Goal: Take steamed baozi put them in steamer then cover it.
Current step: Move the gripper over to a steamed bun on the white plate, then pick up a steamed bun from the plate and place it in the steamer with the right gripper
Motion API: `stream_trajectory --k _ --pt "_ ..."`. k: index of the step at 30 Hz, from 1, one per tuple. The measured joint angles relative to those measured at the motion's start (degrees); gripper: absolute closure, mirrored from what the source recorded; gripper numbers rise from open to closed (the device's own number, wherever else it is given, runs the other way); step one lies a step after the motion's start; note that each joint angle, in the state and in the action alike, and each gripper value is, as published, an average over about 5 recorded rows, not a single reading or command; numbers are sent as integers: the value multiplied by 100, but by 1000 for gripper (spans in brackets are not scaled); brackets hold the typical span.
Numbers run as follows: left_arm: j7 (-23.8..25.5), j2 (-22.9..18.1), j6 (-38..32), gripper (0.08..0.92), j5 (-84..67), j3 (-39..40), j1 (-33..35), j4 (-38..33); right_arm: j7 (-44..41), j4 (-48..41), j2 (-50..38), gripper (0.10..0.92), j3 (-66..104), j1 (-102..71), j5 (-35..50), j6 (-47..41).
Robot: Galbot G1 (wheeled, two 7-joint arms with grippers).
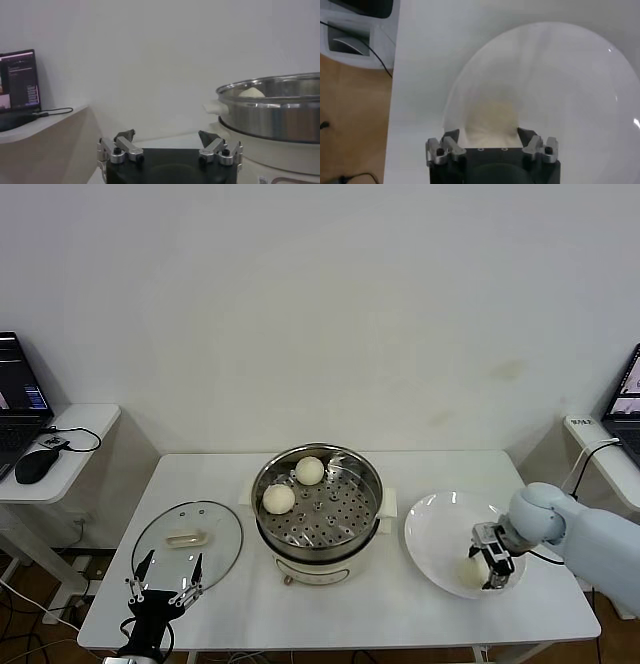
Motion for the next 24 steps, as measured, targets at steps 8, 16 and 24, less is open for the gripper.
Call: stream_trajectory --k 8,16,24 --pt "-1 5 -4 177 -10 -8 12 -37 -106 43 -70 414 35 237 143 12" --pt "-1 36 -10 177 -32 10 -29 -71 -250 152 -177 414 -96 1053 544 -34" --pt "-1 42 -18 177 -35 42 -36 -123 -289 296 -6 409 -628 2352 1111 -128"
